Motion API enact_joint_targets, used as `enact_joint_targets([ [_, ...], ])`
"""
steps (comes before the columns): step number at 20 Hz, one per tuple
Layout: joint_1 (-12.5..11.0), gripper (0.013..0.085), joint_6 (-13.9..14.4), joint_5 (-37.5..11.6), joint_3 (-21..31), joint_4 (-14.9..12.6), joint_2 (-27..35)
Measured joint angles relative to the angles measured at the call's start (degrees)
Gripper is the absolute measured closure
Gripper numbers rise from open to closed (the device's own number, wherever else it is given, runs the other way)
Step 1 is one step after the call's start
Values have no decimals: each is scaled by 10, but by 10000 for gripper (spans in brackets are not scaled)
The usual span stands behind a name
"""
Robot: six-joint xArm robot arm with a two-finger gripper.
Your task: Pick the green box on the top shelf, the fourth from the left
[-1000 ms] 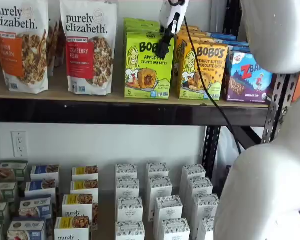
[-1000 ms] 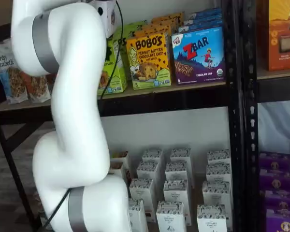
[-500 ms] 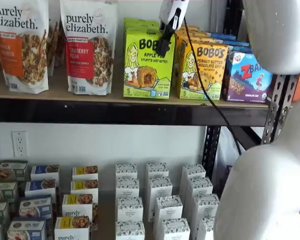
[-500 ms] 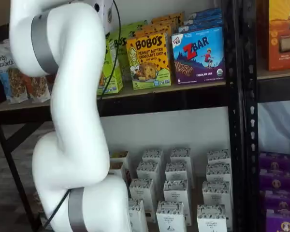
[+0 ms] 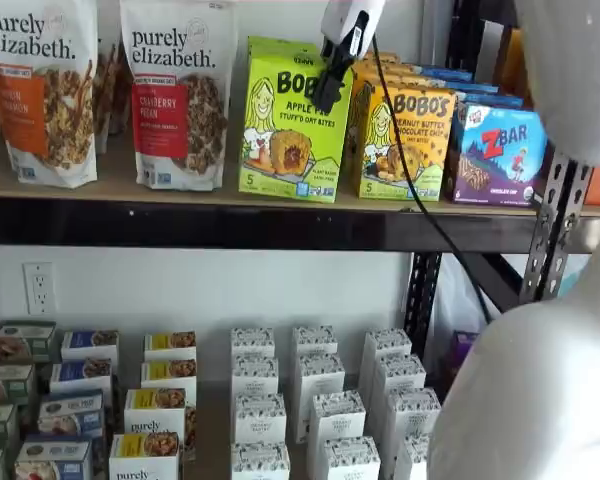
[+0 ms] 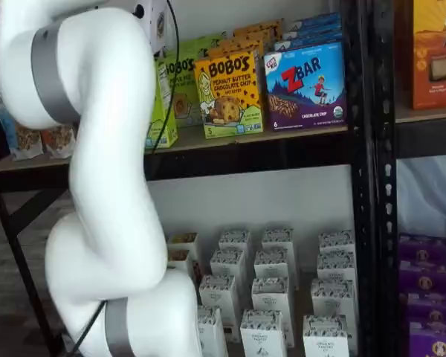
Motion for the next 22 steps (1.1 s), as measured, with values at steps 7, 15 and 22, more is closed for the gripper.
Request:
enact_joint_targets([
  [7,3,730,3,-11,56,2,-56],
  [15,-1,730,-5,-37,116,-14,-108],
  [22,-15,730,-25,-83,184,-34,-158],
])
